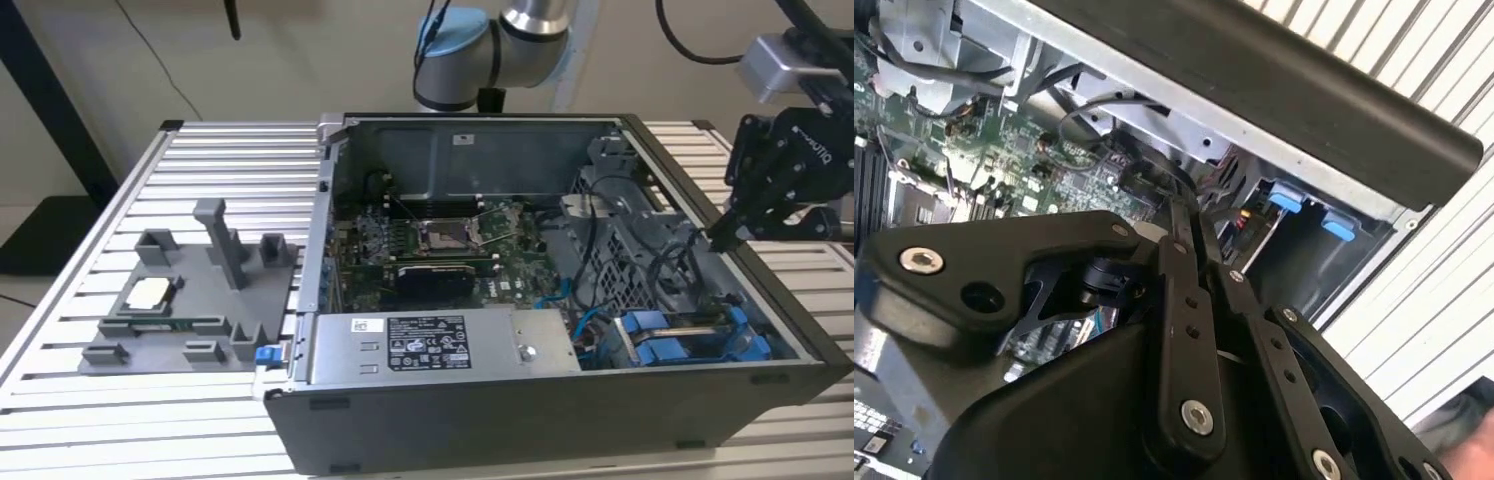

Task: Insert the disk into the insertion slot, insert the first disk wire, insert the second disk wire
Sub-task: 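Insert the second disk wire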

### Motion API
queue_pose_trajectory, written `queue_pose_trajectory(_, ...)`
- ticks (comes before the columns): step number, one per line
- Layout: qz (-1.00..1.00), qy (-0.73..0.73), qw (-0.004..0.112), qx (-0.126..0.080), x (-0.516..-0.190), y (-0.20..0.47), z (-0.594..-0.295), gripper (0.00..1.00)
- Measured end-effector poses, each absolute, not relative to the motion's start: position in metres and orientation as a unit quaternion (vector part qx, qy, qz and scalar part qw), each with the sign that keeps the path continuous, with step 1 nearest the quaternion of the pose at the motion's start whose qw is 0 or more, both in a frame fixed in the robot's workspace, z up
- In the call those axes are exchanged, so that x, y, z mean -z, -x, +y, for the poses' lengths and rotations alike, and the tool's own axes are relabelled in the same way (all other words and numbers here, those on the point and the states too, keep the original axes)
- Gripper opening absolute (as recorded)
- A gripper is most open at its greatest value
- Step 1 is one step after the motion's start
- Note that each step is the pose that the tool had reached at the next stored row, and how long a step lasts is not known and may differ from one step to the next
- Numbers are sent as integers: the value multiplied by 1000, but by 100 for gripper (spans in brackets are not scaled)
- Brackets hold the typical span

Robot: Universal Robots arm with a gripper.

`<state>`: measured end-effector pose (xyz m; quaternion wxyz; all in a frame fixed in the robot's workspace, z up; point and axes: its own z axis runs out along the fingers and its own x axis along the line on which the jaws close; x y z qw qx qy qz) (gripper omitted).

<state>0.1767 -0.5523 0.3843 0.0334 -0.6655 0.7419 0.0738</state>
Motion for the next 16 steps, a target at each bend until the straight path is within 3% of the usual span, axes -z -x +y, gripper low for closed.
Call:
queue_pose_trajectory(11,742,666,32,-72,-390,-116,-553,16)
queue_pose_trajectory(16,744,667,6,-43,-390,-114,-553,16)
